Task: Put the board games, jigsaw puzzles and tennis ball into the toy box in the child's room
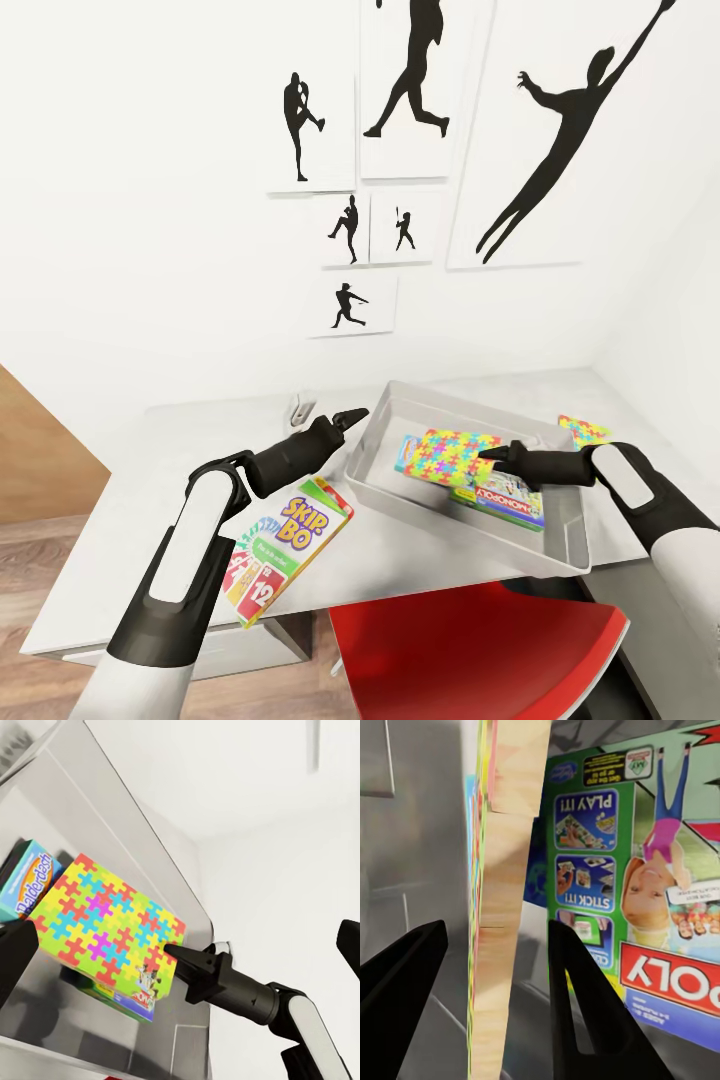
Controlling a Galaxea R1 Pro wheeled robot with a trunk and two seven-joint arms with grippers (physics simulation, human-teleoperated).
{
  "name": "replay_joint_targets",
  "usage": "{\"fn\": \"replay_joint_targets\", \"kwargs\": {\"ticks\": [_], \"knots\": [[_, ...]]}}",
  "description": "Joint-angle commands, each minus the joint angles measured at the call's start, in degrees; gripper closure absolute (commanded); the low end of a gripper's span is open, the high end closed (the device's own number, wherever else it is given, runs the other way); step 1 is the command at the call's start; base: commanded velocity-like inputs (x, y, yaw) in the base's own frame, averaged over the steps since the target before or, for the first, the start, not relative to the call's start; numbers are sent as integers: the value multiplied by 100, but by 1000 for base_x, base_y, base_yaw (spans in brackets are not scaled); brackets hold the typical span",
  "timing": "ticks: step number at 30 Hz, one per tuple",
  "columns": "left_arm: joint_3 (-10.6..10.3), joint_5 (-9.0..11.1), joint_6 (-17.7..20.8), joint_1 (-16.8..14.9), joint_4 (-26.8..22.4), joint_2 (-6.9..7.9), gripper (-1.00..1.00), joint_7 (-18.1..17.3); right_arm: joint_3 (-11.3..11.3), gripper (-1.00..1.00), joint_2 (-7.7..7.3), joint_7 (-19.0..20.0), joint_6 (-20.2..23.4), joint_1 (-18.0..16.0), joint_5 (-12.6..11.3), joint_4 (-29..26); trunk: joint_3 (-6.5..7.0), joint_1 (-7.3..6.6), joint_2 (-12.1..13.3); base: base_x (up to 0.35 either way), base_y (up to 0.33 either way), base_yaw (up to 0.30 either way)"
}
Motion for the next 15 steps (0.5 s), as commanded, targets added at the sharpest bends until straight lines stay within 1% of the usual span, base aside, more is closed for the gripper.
{"fn": "replay_joint_targets", "kwargs": {"ticks": [1,15], "knots": [[3,60,11,-5,-6,-2,-100,58,31,100,9,55,0,-4,237,7,-11,4,-10,0,0,0],[3,60,9,-5,-9,-2,-100,57,38,100,123,53,0,4,235,-5,-11,4,-10,0,0,0]]}}
